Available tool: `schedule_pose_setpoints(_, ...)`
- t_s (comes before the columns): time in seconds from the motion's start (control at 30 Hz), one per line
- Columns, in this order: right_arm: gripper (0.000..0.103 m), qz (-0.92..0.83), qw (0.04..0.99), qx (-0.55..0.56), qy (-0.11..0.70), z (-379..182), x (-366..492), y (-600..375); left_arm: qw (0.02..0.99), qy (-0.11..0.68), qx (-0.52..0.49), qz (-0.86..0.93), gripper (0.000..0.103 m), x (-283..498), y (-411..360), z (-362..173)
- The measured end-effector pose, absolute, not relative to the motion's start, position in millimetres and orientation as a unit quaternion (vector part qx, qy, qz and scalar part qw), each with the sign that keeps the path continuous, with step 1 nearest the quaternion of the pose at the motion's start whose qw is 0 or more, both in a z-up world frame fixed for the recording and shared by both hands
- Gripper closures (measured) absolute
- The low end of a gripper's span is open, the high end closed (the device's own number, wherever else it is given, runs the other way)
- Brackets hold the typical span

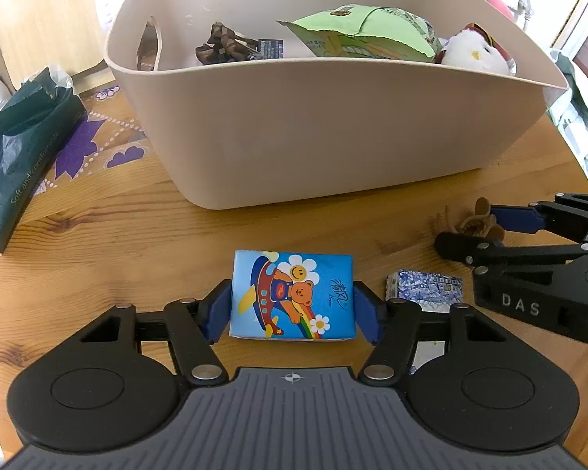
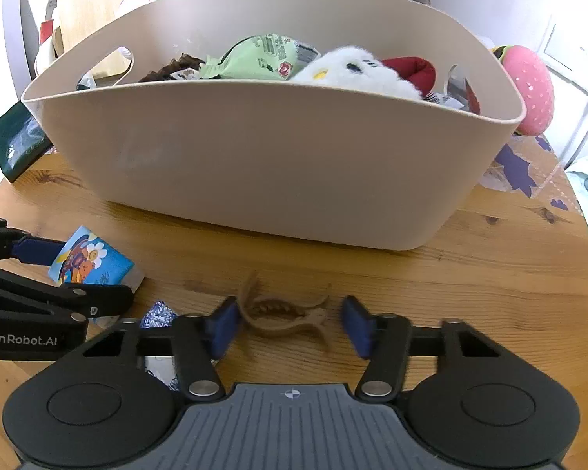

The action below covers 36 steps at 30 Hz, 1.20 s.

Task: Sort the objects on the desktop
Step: 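Grasp the blue cartoon tissue pack with the left tool while the right tool grasps the brown claw clip, then carry the tissue pack and claw clip into the basket and open both tools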

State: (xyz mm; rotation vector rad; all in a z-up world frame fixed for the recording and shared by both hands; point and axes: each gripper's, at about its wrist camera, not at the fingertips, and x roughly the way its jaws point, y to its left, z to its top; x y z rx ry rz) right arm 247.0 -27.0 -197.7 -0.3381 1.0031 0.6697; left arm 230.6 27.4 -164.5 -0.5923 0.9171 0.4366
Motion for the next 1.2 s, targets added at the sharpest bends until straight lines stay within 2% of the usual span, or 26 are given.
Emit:
schedule_pose_setpoints(0.67, 0.058, 0.327, 0.816, -0.099, 0.466, -170.5, 238.5, -54.3, 0.829, 0.412, -0.294, 0.24, 0.038, 199.8, 23.9, -139.9)
schedule_pose_setpoints(1.2, 0.058, 0.376, 0.846, -0.096, 0.365, -89.1, 217.4, -75.9, 0.838, 0.337, -0.321, 0.284, 0.038, 162.8, 37.2, -85.8)
